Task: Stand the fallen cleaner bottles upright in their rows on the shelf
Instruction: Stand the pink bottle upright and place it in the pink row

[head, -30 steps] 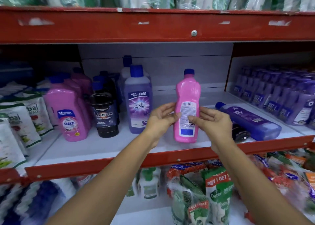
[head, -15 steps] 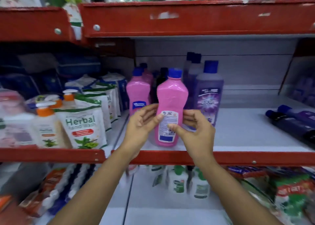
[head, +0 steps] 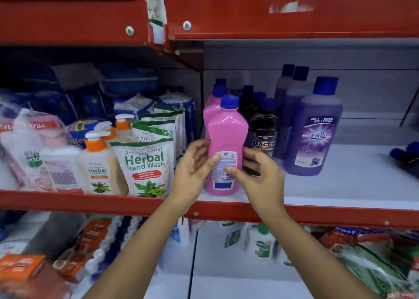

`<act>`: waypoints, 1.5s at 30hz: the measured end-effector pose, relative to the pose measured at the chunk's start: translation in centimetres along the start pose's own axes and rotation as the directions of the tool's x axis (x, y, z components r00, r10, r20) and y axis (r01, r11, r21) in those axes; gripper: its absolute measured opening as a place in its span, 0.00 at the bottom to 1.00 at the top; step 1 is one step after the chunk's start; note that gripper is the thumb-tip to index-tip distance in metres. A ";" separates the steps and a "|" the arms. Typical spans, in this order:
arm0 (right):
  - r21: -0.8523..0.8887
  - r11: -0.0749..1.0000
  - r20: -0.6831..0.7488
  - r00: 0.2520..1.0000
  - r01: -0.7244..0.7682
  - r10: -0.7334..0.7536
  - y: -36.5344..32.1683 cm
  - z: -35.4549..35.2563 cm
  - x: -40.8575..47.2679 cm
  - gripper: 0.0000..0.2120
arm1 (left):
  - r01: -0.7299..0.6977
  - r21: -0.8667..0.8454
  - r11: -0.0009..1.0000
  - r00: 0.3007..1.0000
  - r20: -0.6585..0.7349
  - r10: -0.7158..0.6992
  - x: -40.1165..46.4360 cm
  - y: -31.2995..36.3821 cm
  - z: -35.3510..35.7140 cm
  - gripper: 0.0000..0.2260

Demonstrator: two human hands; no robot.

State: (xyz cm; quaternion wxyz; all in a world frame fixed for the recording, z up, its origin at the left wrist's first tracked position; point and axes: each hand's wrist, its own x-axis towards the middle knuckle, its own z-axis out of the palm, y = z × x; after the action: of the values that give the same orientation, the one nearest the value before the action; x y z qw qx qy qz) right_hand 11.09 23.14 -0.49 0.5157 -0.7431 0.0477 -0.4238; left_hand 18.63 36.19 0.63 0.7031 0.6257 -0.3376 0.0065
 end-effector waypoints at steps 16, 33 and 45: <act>0.052 0.990 0.339 0.934 -0.134 0.108 -0.3 -0.8 0.2 0.32 | 0.073 0.084 0.994 0.995 0.064 -0.079 -0.3 -0.4 -0.1 0.22; -0.028 0.994 0.159 0.981 -0.108 0.111 0.5 -1.0 0.7 0.19 | 0.060 0.123 0.991 0.995 -0.087 -0.050 -0.8 -0.4 0.7 0.17; -0.067 0.995 0.239 0.967 -0.071 0.085 -0.3 -0.1 -0.4 0.25 | -0.034 0.275 0.961 0.995 -0.079 0.057 -2.1 -0.5 -0.1 0.14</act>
State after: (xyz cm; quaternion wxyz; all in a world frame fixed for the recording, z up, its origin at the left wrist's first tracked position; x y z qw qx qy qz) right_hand 10.68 23.34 -0.49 0.5123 -0.8011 0.0263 -0.3082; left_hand 17.29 37.04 -0.84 0.6236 0.7080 -0.3173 0.0960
